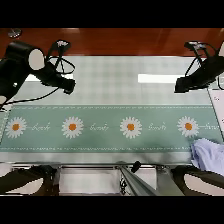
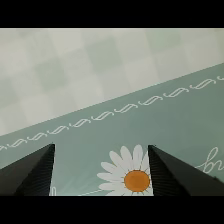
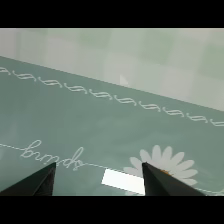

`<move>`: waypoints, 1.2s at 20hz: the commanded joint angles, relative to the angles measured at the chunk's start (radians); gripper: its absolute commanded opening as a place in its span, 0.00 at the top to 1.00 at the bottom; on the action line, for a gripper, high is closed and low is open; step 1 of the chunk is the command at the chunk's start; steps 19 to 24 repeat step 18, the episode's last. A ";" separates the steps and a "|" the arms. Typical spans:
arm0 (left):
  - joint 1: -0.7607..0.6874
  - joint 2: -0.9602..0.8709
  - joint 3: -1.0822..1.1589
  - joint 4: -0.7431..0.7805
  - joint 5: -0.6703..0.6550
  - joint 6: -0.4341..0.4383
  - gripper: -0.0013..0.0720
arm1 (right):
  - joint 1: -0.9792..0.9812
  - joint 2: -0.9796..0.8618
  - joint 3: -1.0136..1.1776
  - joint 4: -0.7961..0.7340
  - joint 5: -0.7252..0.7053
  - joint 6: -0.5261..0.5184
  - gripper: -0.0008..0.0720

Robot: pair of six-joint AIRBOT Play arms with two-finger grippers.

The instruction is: Fold the shirts.

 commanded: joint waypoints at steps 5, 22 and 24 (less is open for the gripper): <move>-0.010 -0.006 0.001 0.020 -0.011 -0.022 0.02 | 0.019 -0.010 0.002 0.101 0.029 0.020 0.14; -0.010 -0.006 0.001 0.020 -0.011 -0.022 0.02 | 0.018 -0.010 0.002 0.099 0.029 0.020 0.14; -0.010 -0.006 0.001 0.020 -0.011 -0.022 0.02 | 0.018 -0.010 0.002 0.099 0.029 0.020 0.14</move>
